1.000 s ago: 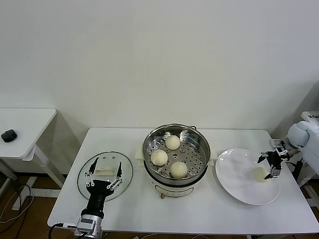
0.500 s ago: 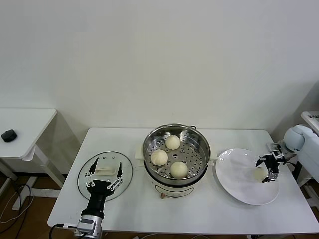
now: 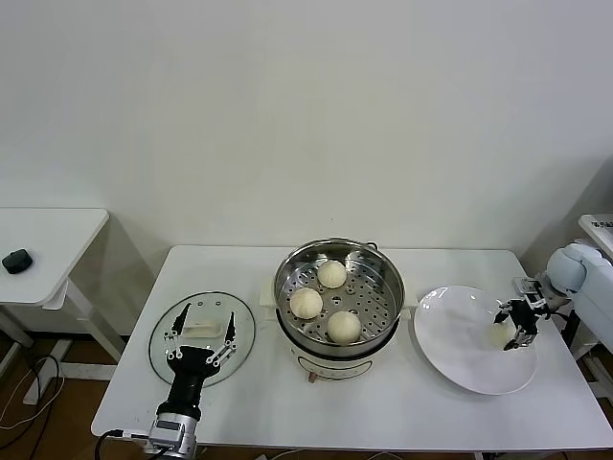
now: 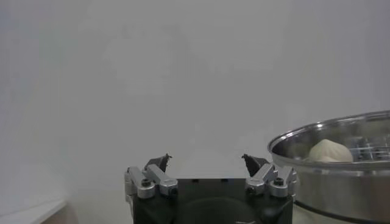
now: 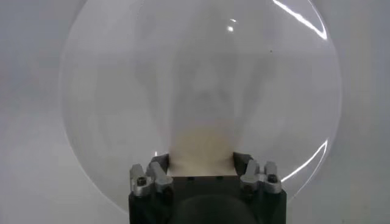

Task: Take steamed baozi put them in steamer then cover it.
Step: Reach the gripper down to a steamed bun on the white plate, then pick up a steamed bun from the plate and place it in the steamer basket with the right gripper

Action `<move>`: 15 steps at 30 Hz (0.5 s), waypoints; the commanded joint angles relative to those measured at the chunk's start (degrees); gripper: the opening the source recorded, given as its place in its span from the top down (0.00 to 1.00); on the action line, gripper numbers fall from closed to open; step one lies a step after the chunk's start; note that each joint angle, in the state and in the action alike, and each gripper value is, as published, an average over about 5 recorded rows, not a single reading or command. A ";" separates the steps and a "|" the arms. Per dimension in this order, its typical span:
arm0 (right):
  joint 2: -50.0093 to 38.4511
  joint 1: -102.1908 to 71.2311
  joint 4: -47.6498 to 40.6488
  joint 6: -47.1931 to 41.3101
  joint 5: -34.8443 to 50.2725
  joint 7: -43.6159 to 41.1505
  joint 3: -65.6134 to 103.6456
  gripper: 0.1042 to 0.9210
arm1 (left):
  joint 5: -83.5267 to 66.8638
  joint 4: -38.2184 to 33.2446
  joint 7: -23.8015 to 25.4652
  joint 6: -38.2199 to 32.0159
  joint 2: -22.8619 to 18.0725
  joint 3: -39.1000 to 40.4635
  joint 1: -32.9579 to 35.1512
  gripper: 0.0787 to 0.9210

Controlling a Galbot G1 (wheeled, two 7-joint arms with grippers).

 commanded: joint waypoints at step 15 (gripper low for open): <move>0.85 45.13 23.58 -10.37 26.89 -9.69 -37.18 0.33 | 0.13 -0.96 -0.06 0.51 0.19 0.78 -0.68 0.12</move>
